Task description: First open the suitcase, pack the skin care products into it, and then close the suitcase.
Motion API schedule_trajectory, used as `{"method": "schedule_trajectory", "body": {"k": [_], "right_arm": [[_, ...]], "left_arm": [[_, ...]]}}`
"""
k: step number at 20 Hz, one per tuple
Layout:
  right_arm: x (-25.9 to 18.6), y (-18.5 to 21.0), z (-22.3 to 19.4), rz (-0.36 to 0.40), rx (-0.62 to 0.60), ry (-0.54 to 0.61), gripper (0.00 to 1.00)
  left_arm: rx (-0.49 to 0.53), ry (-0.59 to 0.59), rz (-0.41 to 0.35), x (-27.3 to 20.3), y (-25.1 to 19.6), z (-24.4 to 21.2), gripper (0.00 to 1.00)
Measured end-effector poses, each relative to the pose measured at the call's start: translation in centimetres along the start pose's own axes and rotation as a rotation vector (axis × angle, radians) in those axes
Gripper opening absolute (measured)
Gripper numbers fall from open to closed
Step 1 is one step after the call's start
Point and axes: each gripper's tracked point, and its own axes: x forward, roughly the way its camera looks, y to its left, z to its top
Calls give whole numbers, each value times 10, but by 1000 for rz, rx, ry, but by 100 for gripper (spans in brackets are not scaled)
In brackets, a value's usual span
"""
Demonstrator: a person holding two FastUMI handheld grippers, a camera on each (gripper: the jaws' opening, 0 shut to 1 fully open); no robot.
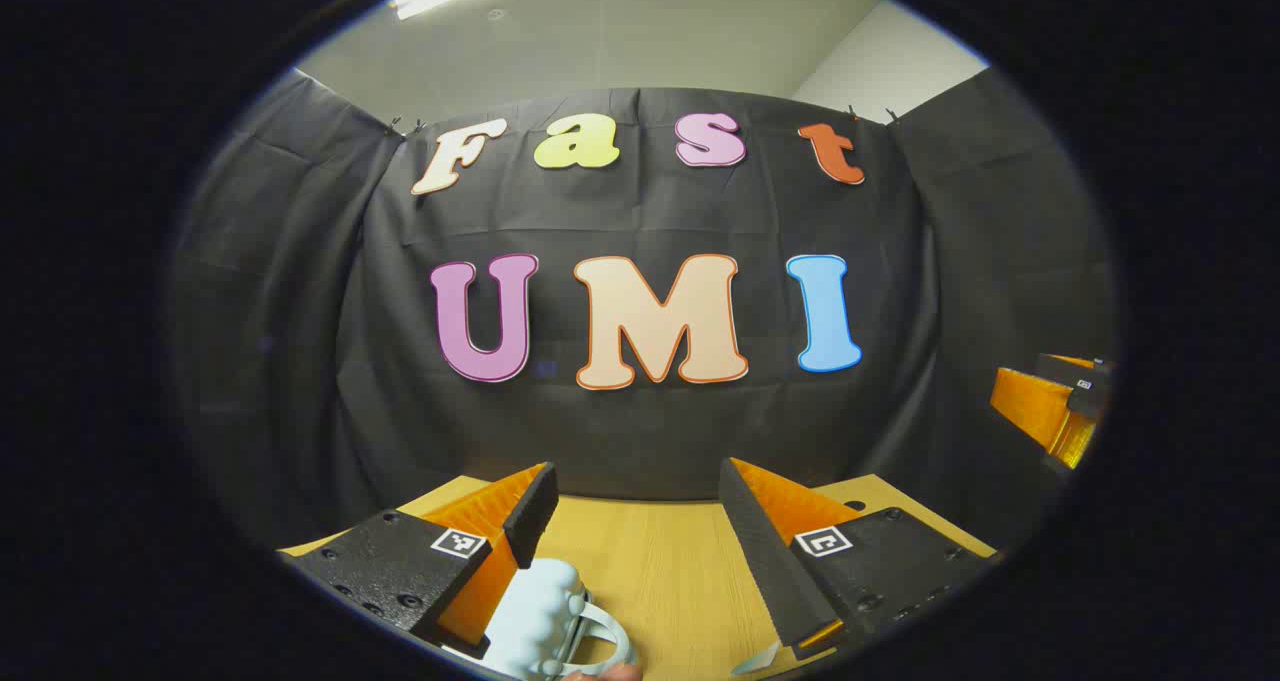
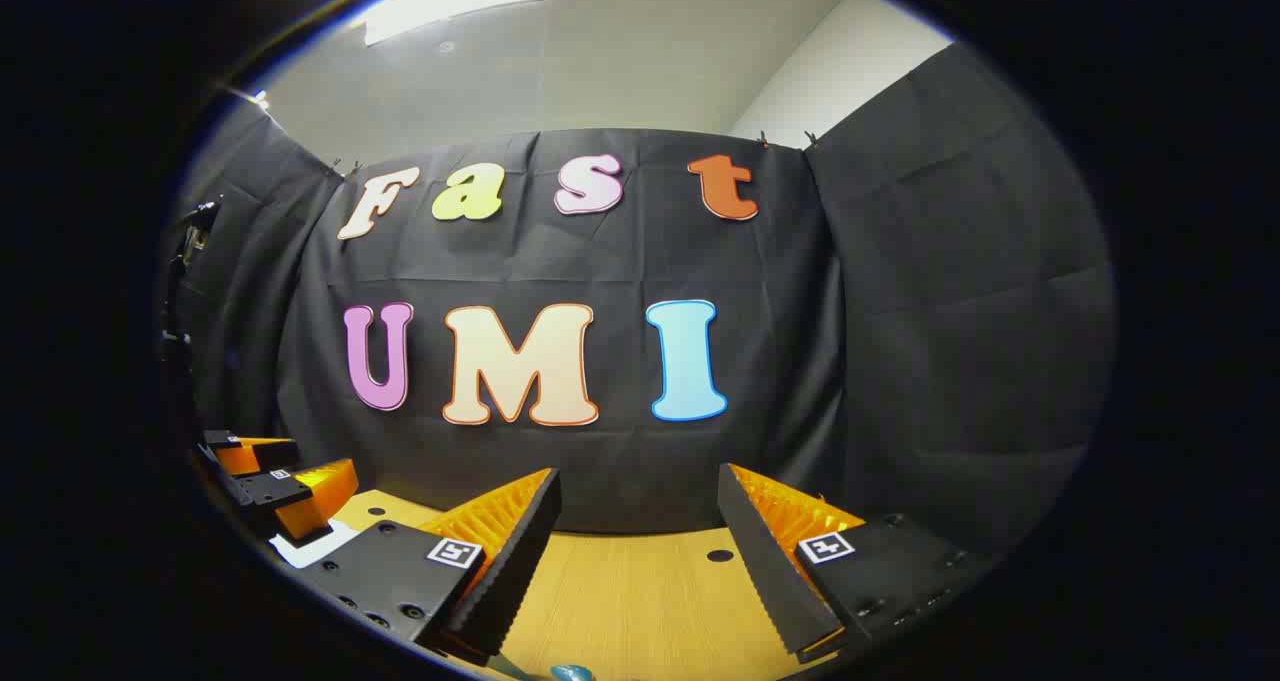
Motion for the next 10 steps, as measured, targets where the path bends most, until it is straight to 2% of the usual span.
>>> {"method": "schedule_trajectory", "body": {"k": [10], "right_arm": [[-7, -8, 2, 30, -5, -8, 98]], "left_arm": [[15, 19, 32, -9, -4, -5, 96]]}}
